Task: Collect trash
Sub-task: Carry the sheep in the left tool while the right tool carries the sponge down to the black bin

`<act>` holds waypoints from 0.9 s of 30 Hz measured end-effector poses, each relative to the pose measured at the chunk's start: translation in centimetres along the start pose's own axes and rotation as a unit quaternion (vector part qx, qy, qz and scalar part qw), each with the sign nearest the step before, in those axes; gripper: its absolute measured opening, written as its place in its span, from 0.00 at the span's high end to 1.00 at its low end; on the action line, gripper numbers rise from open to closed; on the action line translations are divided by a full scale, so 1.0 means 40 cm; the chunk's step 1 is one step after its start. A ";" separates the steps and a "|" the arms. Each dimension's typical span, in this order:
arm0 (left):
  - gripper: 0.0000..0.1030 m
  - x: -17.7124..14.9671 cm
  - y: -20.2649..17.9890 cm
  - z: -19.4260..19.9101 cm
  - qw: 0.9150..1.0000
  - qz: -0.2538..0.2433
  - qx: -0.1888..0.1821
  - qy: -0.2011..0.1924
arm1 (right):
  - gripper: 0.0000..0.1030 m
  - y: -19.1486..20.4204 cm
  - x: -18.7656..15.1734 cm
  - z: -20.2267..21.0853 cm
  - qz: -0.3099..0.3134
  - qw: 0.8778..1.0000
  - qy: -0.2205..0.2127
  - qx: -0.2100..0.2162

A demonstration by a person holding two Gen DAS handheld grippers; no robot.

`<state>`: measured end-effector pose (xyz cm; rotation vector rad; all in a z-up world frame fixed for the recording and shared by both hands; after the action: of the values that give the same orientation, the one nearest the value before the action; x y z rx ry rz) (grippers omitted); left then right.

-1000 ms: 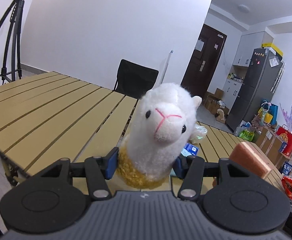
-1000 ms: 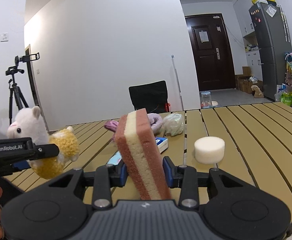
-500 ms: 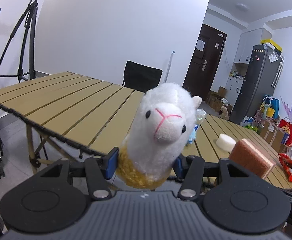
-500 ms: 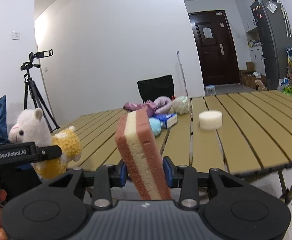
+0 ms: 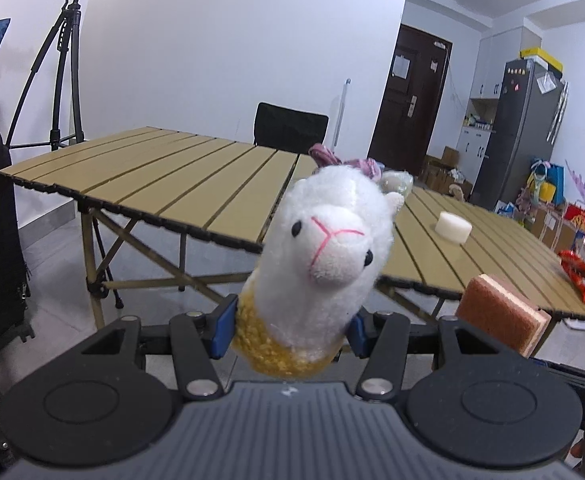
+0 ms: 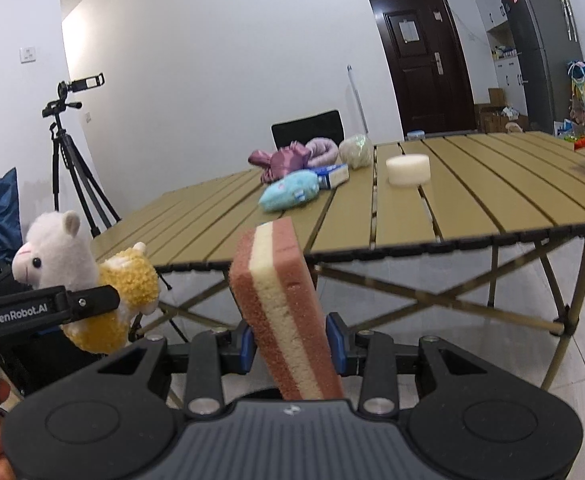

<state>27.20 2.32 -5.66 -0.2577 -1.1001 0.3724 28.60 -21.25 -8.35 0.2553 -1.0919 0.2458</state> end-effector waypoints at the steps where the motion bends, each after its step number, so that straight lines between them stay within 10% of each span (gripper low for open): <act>1: 0.47 -0.008 0.001 0.005 1.000 -0.002 0.002 0.003 | 0.66 0.003 -0.008 0.001 0.001 1.000 0.003 0.000; 27: 0.47 -0.264 0.097 0.036 0.989 -0.056 0.038 0.131 | 0.66 0.051 -0.283 -0.017 0.021 0.985 0.170 0.013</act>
<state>21.03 1.48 -15.15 -0.1702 -0.8357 0.2704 23.54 -19.92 -18.61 0.2035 -0.7568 0.3290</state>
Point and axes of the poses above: each gripper's, at about its wrist camera, not at the fingertips, and z roughly against the way its jaws point, y to its left, x to its top, the point moved 3 cm from there along -z, roughly the way its jaws point, and after that the axes turned 13 degrees about z, right-handed, at the moved point
